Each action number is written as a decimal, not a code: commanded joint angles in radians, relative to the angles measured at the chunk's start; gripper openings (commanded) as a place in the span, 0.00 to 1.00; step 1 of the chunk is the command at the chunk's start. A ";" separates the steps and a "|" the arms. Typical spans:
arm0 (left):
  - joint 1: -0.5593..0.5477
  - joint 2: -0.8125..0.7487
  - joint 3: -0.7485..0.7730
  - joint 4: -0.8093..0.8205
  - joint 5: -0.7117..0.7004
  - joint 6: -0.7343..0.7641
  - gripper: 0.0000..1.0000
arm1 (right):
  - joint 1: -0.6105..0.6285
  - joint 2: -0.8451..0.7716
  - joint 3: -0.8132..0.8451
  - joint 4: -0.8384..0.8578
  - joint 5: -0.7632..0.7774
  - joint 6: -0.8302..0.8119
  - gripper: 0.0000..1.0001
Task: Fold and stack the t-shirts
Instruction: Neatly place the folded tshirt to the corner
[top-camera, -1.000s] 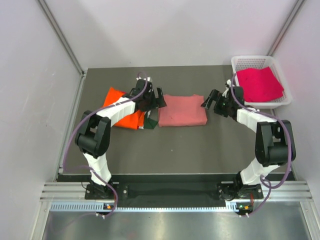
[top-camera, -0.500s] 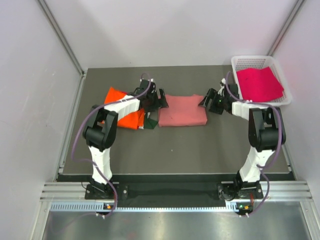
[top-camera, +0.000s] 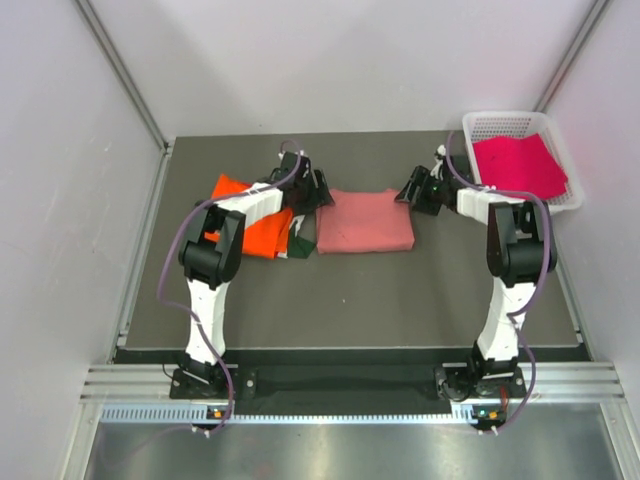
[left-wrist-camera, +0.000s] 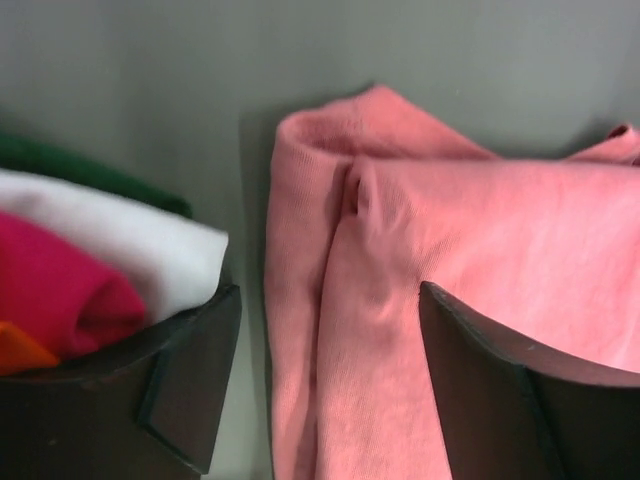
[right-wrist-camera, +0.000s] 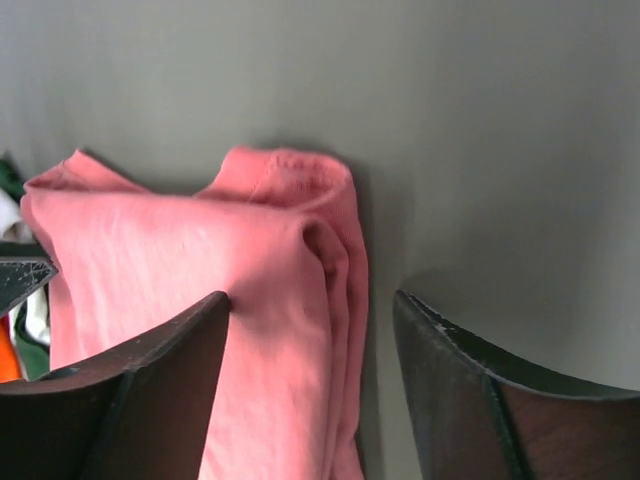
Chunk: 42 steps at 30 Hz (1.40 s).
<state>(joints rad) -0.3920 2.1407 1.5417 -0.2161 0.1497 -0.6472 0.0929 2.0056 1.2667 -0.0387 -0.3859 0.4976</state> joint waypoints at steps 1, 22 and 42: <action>0.004 0.051 0.035 0.020 0.014 -0.009 0.74 | 0.027 0.048 0.074 -0.084 0.035 -0.025 0.66; -0.025 0.079 0.051 0.081 0.113 -0.019 0.00 | 0.093 -0.073 0.037 -0.058 0.033 -0.062 0.00; -0.044 -0.330 -0.206 0.049 0.145 0.021 0.00 | 0.113 -0.508 -0.267 -0.033 -0.007 -0.062 0.00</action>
<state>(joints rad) -0.4381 1.8896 1.3575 -0.1562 0.2729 -0.6476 0.1883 1.5711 1.0092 -0.0978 -0.3729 0.4465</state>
